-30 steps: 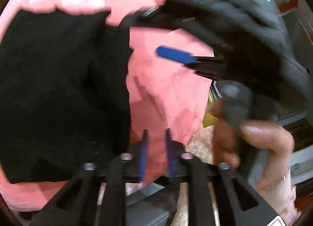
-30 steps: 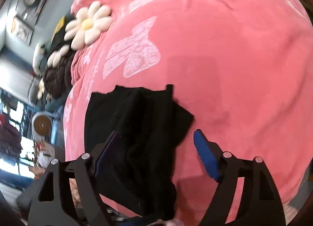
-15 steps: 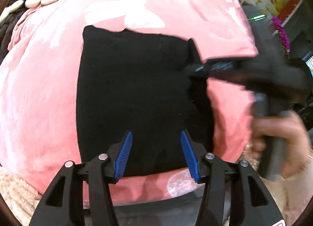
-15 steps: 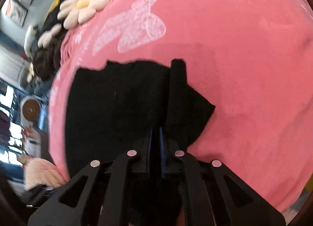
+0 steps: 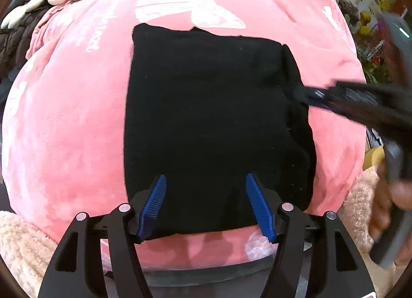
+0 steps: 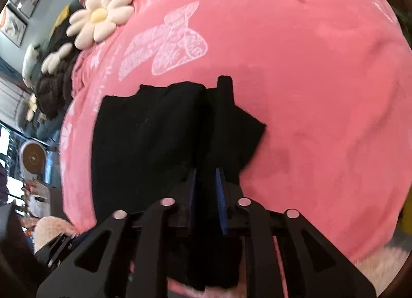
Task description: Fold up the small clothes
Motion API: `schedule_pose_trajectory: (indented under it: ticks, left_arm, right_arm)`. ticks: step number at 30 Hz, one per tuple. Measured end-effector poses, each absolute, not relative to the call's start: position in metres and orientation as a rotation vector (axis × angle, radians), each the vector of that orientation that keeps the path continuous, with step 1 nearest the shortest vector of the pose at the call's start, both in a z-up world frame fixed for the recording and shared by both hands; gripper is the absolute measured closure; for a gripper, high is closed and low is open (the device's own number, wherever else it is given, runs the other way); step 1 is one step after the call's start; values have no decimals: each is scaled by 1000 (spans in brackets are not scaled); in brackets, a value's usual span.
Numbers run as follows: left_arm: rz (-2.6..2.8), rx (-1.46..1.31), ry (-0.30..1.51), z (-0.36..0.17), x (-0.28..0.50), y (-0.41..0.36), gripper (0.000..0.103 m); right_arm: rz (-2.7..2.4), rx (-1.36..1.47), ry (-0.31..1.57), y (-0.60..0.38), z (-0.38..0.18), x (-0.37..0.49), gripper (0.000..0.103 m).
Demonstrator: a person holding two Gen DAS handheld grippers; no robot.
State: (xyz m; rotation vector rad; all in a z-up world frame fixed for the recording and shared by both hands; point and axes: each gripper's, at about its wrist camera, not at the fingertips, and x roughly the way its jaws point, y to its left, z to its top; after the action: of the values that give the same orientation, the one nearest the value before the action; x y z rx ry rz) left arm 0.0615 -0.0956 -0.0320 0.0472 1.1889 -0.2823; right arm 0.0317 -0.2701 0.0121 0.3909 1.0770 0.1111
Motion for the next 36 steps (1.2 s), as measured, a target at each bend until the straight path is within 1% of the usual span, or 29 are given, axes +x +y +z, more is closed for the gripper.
schedule_pose_trajectory:
  ticks: [1, 2, 4, 7, 8, 12, 13, 14, 16, 19, 21, 24, 25, 30, 31, 32, 33, 34, 35, 36]
  left_arm:
    - [-275, 47, 1191, -33, 63, -93, 41]
    - [-271, 47, 1191, -31, 58, -92, 41]
    - [-260, 48, 1192, -32, 60, -88, 40]
    - [-231, 44, 1193, -33, 64, -80, 36]
    - [-218, 41, 1192, -32, 64, -77, 35]
    - [-177, -4, 1192, -30, 69, -54, 34]
    - [-176, -32, 1184, -29, 71, -46, 32]
    - [-181, -63, 1177, -28, 74, -39, 29]
    - [-197, -132, 1179, -30, 83, -27, 27]
    - [-228, -193, 1184, -39, 98, -17, 27]
    - [-271, -249, 1216, -54, 111, -14, 26]
    - [-287, -367, 1268, -78, 121, -10, 21]
    - [-294, -385, 1253, -79, 121, -10, 16]
    - [-318, -301, 1223, -74, 113, -22, 16]
    - [-340, -291, 1224, -74, 112, -27, 17]
    - [-364, -285, 1225, -75, 113, -30, 22]
    - [-408, -289, 1221, -74, 111, -35, 33]
    - [-438, -292, 1225, -72, 112, -37, 56]
    - [-442, -295, 1224, -70, 112, -38, 67]
    - [-454, -313, 1211, -64, 112, -39, 76]
  right_arm:
    - [94, 382, 1075, -270, 13, 23, 49]
    - [78, 374, 1073, -269, 13, 13, 35]
    - [82, 379, 1080, -265, 9, 3, 29]
    - [94, 377, 1097, -251, 2, -3, 19]
    - [107, 373, 1110, -245, -3, -4, 17]
    - [130, 348, 1131, -234, -13, -4, 16]
    - [126, 335, 1131, -233, -15, -3, 13]
    - [123, 327, 1131, -232, -17, -2, 13]
    - [107, 329, 1140, -236, -23, 1, 13]
    - [121, 419, 1151, -246, -31, 9, 13]
    - [134, 483, 1156, -251, -38, 17, 13]
    - [134, 526, 1164, -254, -47, 23, 11]
    - [135, 528, 1155, -253, -47, 23, 8]
    - [161, 518, 1128, -246, -42, 26, 8]
    - [188, 527, 1129, -242, -42, 27, 10]
    - [209, 517, 1125, -237, -41, 29, 27]
    - [224, 500, 1129, -231, -40, 32, 39]
    - [242, 496, 1130, -228, -37, 34, 63]
    - [240, 499, 1123, -229, -32, 35, 76]
    - [255, 516, 1102, -232, -22, 33, 79]
